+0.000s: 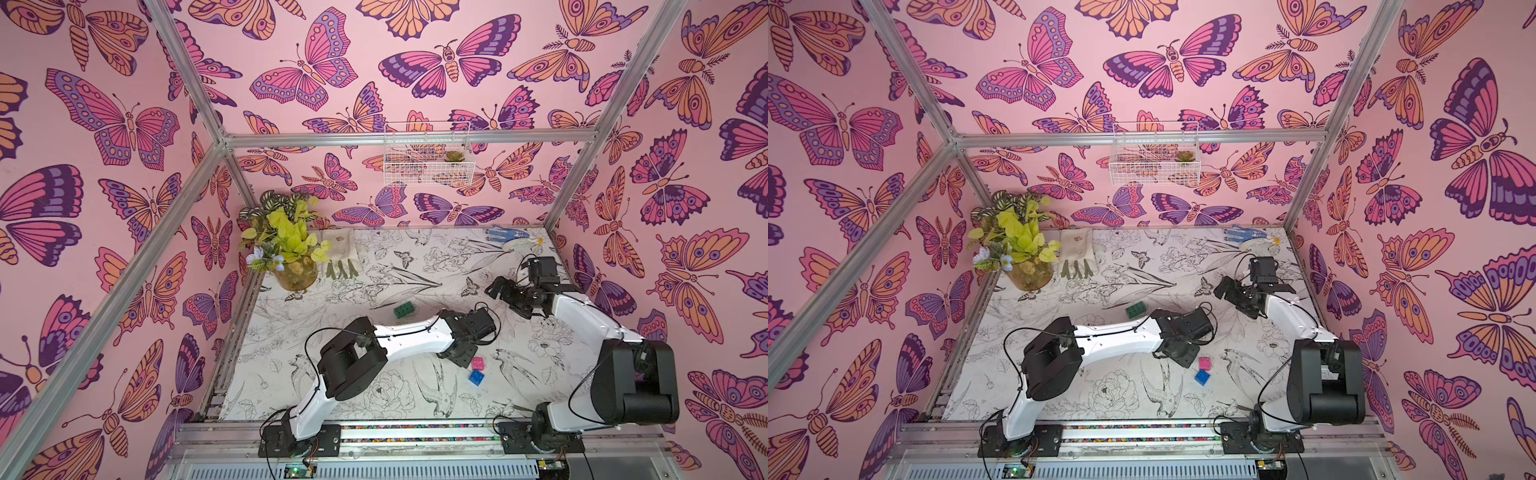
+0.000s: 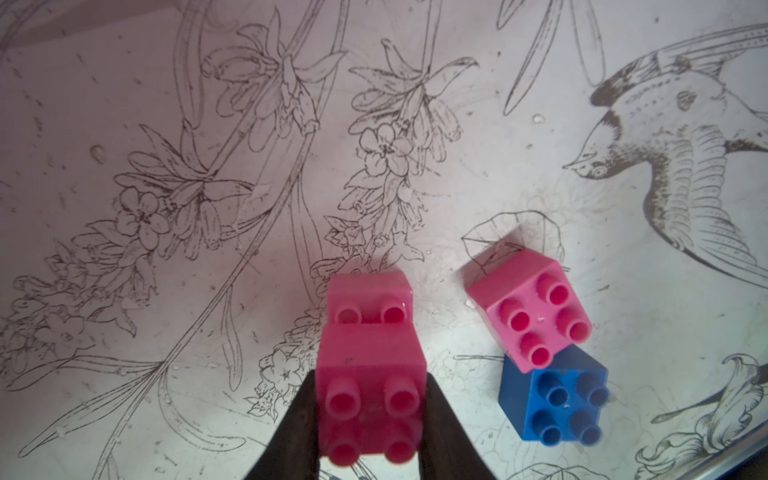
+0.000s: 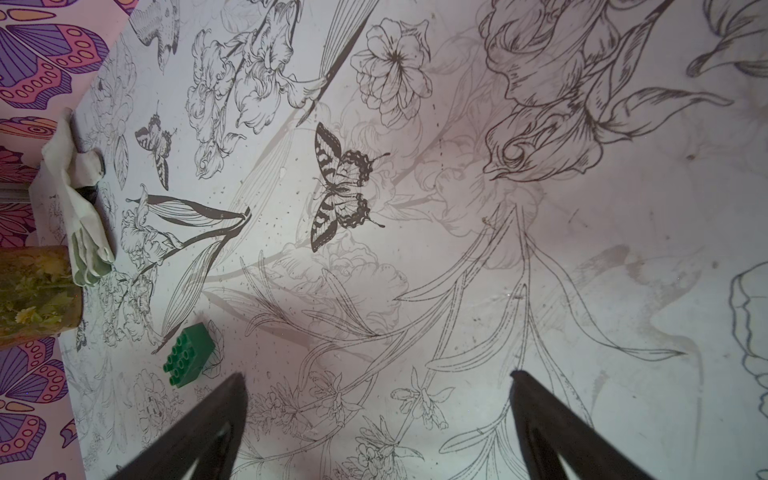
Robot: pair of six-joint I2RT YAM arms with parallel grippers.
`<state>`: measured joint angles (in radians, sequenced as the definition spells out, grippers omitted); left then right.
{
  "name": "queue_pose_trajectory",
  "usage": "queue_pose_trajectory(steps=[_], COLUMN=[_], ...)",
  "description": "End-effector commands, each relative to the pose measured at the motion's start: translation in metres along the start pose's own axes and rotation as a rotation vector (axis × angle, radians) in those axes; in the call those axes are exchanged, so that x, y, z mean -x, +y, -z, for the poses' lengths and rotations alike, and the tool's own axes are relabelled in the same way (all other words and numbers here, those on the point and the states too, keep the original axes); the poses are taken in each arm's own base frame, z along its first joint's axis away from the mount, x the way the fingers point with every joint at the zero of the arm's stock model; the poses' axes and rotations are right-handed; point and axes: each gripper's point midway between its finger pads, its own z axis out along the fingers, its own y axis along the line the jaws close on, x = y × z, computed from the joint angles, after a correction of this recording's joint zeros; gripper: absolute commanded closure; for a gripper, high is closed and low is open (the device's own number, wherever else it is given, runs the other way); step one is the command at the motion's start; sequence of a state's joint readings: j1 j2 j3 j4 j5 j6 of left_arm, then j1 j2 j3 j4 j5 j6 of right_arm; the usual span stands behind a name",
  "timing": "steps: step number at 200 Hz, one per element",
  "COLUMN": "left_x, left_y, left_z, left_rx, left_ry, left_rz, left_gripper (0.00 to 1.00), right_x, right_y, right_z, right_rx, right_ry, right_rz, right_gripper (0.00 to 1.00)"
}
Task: Assemble the letter v with lego
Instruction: Assemble the lego brick with the lego brick.
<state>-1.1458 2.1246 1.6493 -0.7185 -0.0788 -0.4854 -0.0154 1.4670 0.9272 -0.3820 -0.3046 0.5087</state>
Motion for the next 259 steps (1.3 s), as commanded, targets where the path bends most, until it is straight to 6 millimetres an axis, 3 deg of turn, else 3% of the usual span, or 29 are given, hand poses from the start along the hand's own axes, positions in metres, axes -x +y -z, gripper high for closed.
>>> queue_pose_trajectory(steps=[1,116,186,259], left_x=[-0.027,-0.039,-0.055,-0.04], left_y=[0.017,0.021,0.023,0.024], left_z=[-0.007,-0.01,-0.016,-0.017], left_rx=[0.071,0.081,0.074,0.095], left_ry=[0.095,0.132,0.263,0.22], left_rz=[0.007,0.018,-0.024,-0.026], left_gripper=[0.77,0.77,0.78,0.78], right_x=[0.004,0.005,0.005,0.005], right_y=[0.004,0.004,0.004,0.004], right_z=[0.004,0.004,0.004,0.003], right_rx=[0.014,0.016,0.017,0.015], right_ry=[-0.01,-0.012,-0.013,-0.01], right_rz=[-0.001,0.002,0.004,0.004], right_gripper=[0.01,0.01,0.01,0.01])
